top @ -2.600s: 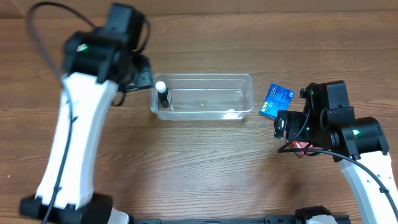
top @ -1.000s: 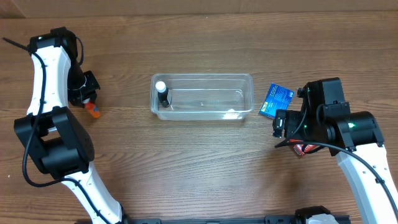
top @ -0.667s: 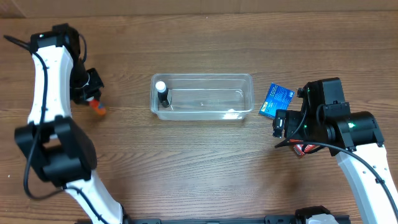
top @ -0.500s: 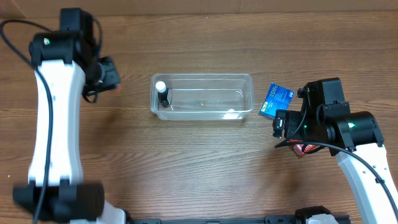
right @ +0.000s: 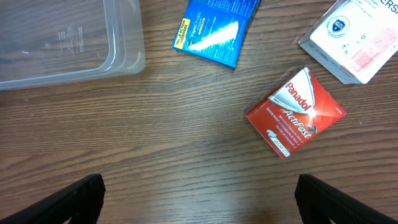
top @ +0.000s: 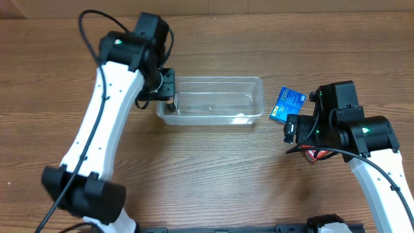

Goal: Pack container
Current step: 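Place the orange tube beside the bottle in the container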

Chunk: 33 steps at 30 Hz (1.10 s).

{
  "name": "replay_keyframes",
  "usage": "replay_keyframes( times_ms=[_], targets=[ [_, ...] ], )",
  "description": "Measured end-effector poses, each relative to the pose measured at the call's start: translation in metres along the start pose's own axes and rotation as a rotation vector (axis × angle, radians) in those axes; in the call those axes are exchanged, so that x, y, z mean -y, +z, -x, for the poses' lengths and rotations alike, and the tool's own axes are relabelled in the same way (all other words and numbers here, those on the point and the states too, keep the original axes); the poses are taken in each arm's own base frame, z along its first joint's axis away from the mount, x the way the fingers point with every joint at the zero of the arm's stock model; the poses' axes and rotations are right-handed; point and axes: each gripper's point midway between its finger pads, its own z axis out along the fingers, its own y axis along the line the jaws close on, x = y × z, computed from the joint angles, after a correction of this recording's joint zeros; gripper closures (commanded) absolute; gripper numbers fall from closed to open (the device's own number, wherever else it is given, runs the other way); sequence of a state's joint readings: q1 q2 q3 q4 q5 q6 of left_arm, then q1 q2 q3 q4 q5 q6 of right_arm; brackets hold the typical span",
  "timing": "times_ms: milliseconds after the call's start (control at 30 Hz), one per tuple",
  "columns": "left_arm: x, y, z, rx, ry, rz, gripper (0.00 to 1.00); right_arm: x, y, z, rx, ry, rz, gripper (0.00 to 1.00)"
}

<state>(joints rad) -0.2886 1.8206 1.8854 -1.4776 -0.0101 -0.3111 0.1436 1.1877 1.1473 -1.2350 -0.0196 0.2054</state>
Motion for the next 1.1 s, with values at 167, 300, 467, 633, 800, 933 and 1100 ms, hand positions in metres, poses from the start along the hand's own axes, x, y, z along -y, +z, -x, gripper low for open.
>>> replay_keyframes(
  times_ms=[167,300,467,633,800,933,1100],
  targets=[
    [0.004,0.033,0.002,-0.084,0.007,0.026,0.96,0.0,0.0,0.0,0.0,0.0,0.0,0.0],
    [0.005,0.059,0.006,-0.131,0.008,0.042,0.96,0.0,0.0,0.0,0.0,0.0,0.0,0.0],
    [0.005,0.091,0.005,-0.201,0.009,0.065,0.96,0.0,0.0,0.0,0.0,0.001,0.0,0.0],
    [0.005,0.109,0.003,-0.245,0.009,0.079,0.94,0.0,0.0,0.0,0.0,0.0,0.0,0.0],
    [0.005,0.11,0.003,-0.248,0.009,0.08,0.78,0.0,0.0,0.0,0.0,0.0,0.0,0.0],
    [0.005,0.109,0.002,-0.252,0.01,0.081,0.69,0.0,0.0,0.0,0.0,0.0,0.0,0.0],
    [0.002,0.109,-0.002,-0.273,0.017,0.093,0.42,0.0,0.0,0.0,0.0,0.0,0.0,0.0]
  ],
)
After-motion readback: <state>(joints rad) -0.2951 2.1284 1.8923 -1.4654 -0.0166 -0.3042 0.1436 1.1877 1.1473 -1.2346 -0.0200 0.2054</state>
